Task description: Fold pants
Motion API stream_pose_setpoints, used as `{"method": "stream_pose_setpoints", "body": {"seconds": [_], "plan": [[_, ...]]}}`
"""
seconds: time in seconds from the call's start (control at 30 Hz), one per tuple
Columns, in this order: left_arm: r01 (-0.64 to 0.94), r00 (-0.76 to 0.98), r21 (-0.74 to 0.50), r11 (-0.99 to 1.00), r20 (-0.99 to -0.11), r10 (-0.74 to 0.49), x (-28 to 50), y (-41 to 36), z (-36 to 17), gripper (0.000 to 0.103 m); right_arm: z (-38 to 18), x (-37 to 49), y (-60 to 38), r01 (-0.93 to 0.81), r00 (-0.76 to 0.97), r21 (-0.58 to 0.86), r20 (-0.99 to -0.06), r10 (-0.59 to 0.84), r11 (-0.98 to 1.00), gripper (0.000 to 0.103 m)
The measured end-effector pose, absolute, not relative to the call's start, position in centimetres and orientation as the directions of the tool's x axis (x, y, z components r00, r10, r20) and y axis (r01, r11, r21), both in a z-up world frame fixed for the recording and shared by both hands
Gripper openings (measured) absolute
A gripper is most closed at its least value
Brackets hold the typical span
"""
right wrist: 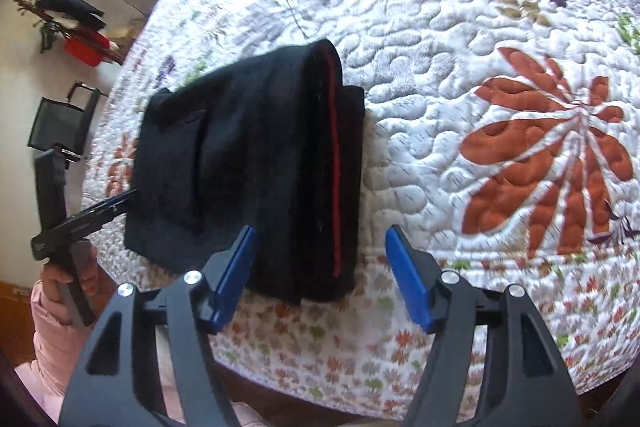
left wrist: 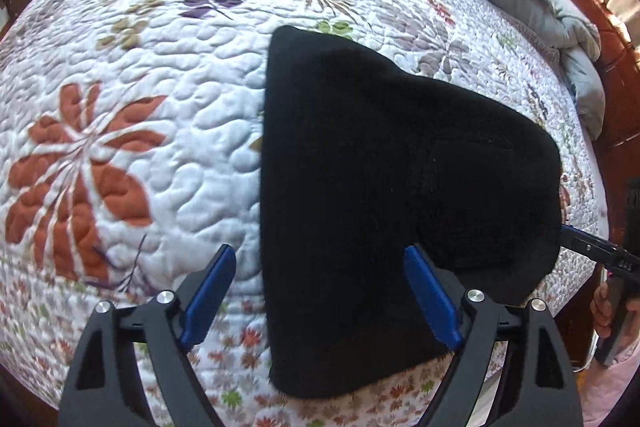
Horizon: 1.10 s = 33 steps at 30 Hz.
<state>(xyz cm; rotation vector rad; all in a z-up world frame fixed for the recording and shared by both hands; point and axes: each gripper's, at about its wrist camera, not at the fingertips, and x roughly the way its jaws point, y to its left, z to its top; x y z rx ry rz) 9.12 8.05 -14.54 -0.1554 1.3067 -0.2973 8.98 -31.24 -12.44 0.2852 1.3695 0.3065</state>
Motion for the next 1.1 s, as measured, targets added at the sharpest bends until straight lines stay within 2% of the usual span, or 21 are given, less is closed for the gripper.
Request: {"method": "stream_pose_setpoints", "body": {"seconds": [0.23, 0.3, 0.33, 0.37, 0.4, 0.43, 0.57, 0.77, 1.1], "plan": [[0.142, 0.185, -0.280, 0.949, -0.935, -0.304, 10.8, 7.1, -16.2, 0.086, -15.2, 10.4, -30.5, -0.025, 0.098, 0.362, -0.927, 0.363, 0.932, 0.072], [0.152, 0.178, -0.292, 0.944, -0.932, -0.317, 10.9, 7.2, -16.3, 0.082, -16.3, 10.4, -30.0, -0.027, 0.069, 0.386, -0.919, 0.387, 0.922, 0.072], [0.152, 0.176, -0.302, 0.941, -0.929, -0.327, 11.0, 7.0, -16.4, 0.075, -16.5, 10.4, -29.7, -0.029, 0.066, 0.394, -0.916, 0.395, 0.919, 0.067], [0.150, 0.177, -0.303, 0.941, -0.928, -0.328, 10.9, 7.0, -16.4, 0.073, -16.5, 10.4, -29.5, -0.030, 0.069, 0.392, -0.917, 0.393, 0.920, 0.061], [0.156, 0.183, -0.299, 0.941, -0.928, -0.325, 10.7, 6.9, -16.2, 0.070, -16.3, 10.3, -29.4, -0.034, 0.077, 0.385, -0.919, 0.386, 0.922, 0.059], [0.155, 0.187, -0.306, 0.939, -0.925, -0.332, 10.6, 6.9, -16.1, 0.063, -15.9, 10.1, -29.3, -0.041, 0.084, 0.389, -0.917, 0.391, 0.920, 0.051], [0.115, 0.208, -0.324, 0.939, -0.916, -0.342, 10.1, 7.7, -15.1, 0.034, -14.5, 9.7, -29.5, -0.041, 0.109, 0.419, -0.901, 0.421, 0.907, 0.035], [0.109, 0.241, -0.354, 0.929, -0.897, -0.370, 9.5, 8.4, -13.4, 0.029, -11.8, 9.3, -29.7, -0.124, 0.170, 0.432, -0.878, 0.448, 0.894, 0.031], [0.165, 0.345, -0.381, 0.910, -0.842, -0.415, 13.4, 6.0, -8.7, 0.028, -6.1, 13.3, -31.4, -0.184, 0.303, 0.370, -0.860, 0.411, 0.911, 0.030]]}}
